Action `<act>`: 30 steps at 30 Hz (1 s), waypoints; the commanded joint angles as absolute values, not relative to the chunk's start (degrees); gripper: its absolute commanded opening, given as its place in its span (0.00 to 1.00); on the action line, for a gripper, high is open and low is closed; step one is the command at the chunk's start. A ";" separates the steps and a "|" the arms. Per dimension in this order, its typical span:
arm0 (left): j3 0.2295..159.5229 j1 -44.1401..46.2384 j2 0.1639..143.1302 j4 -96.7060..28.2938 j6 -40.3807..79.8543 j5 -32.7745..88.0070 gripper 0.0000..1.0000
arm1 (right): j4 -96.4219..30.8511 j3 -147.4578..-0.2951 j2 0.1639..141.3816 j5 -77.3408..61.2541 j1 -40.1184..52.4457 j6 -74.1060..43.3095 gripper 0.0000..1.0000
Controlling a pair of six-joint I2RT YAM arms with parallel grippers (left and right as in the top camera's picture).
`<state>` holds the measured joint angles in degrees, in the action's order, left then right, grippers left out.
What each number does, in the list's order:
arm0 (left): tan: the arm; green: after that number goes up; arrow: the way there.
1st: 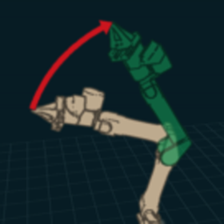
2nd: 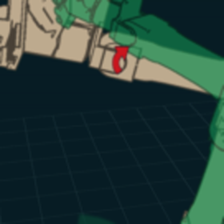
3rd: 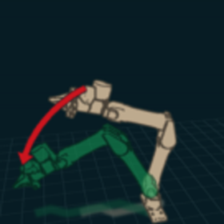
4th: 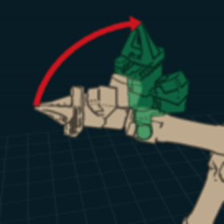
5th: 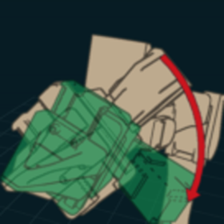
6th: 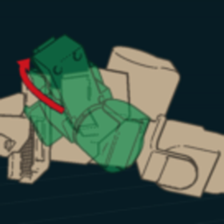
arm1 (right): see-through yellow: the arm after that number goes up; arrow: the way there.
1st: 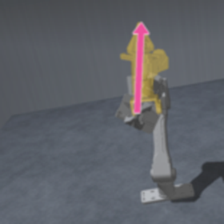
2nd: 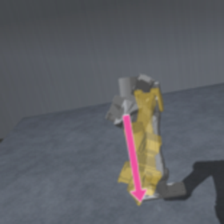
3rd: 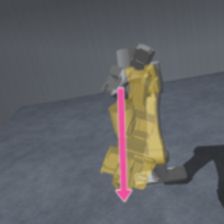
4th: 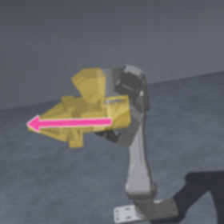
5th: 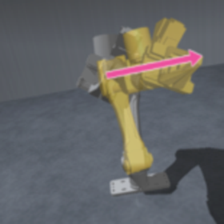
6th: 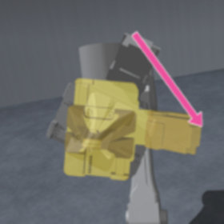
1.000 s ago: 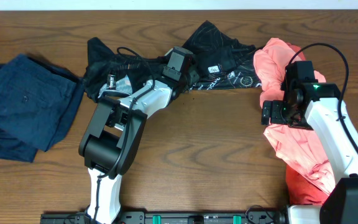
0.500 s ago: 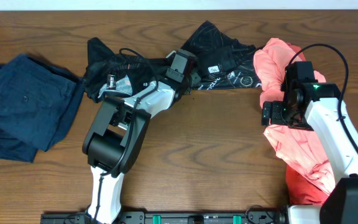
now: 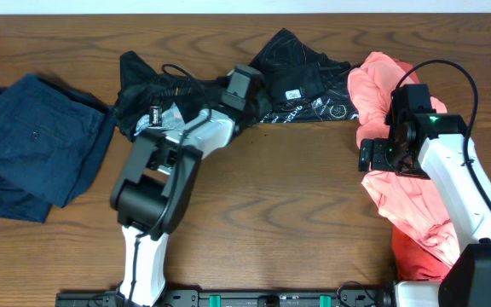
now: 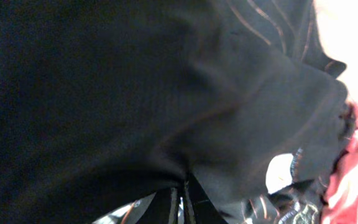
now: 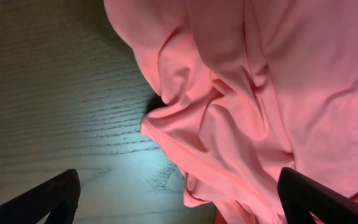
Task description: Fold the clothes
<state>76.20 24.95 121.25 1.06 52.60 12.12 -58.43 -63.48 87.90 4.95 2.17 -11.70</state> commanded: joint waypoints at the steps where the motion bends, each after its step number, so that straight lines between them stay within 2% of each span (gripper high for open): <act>1: 76.01 23.46 113.01 -5.30 45.41 16.23 0.06 | -58.19 -63.79 87.55 5.13 0.91 -12.16 0.99; 6: 76.01 22.96 104.03 -31.38 35.29 14.66 0.06 | -58.19 -63.79 87.57 5.13 0.91 -11.07 0.99; 9: 75.99 22.37 100.09 -50.30 33.63 8.32 0.06 | -58.19 -63.79 87.68 5.06 0.91 -8.97 0.95; 15: 75.59 20.86 97.47 -74.63 33.41 -6.33 0.06 | -56.66 -63.79 88.77 2.31 0.93 -8.47 0.72; 20: 72.44 17.69 93.54 -76.99 32.86 -7.16 0.06 | -52.38 -63.79 91.50 -1.02 0.93 -8.45 0.54; 22: 71.09 15.64 91.64 -74.67 33.08 -7.03 0.06 | -50.76 -63.79 93.23 -2.24 0.93 -8.21 0.53; 24: 69.71 13.76 89.76 -71.07 33.01 -4.60 0.06 | -49.43 -63.79 95.13 -2.20 0.93 -8.21 0.56; 26: 68.38 13.15 88.75 -67.05 33.04 0.97 0.06 | -48.23 -63.79 96.77 -2.20 0.93 -8.21 0.73; 30: 65.89 14.11 88.99 -60.75 33.32 9.91 0.07 | -45.39 -63.79 98.80 -2.39 0.93 -6.83 0.76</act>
<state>68.05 13.30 89.01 -62.52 34.00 2.17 -46.46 -63.48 97.89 -1.54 2.15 -8.21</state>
